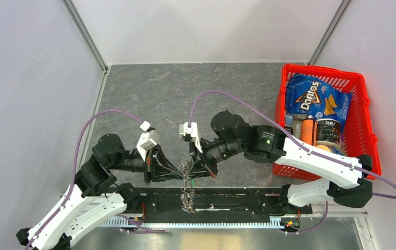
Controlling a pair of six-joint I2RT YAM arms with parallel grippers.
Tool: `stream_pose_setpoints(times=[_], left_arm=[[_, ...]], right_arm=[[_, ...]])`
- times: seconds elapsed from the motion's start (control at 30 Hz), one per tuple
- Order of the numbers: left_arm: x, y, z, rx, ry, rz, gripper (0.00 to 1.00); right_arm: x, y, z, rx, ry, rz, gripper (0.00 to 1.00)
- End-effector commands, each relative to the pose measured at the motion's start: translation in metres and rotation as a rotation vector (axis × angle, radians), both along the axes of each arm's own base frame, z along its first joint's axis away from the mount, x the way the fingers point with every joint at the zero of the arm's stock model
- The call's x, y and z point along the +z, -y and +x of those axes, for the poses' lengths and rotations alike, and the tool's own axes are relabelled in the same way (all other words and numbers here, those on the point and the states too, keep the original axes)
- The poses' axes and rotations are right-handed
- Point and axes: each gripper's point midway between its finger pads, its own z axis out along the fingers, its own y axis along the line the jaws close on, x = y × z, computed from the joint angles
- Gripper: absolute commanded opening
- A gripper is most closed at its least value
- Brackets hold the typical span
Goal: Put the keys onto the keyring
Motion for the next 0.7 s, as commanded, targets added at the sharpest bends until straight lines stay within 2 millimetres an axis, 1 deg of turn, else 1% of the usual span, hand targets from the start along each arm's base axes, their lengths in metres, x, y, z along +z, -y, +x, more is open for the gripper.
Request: stream_pose_setpoints(times=[0.0, 0.1, 0.17, 0.23, 0.37, 0.5, 0.67], left_arm=[[0.0087, -0.0007, -0.0007, -0.003, 0.034, -0.024, 0.02], [0.0095, 0.0005, -0.0024, -0.020, 0.025, -0.029, 0.03], [0.0102, 0.0009, -0.0034, -0.028, 0.021, -0.033, 0.08], [0.0122, 0.0010, -0.0045, -0.034, 0.022, -0.042, 0.16], [0.0136, 0.0011, -0.0054, -0.038, 0.020, -0.050, 0.25], [0.0125, 0.0021, -0.0053, -0.043, 0.014, -0.051, 0.27], [0.0107, 0.0031, -0.0050, -0.048, 0.009, -0.049, 0.27]], right_arm=[[0.0272, 0.0006, -0.0079, 0.047, 0.011, 0.095, 0.00], [0.0245, -0.0021, -0.0068, 0.048, 0.009, 0.086, 0.00], [0.0224, -0.0041, -0.0055, 0.047, 0.009, 0.080, 0.00], [0.0219, -0.0049, -0.0049, 0.045, 0.011, 0.079, 0.00], [0.0218, -0.0058, -0.0038, 0.042, 0.015, 0.078, 0.00], [0.0223, -0.0061, -0.0035, 0.041, 0.017, 0.081, 0.00], [0.0236, -0.0077, -0.0032, 0.042, 0.016, 0.085, 0.00]])
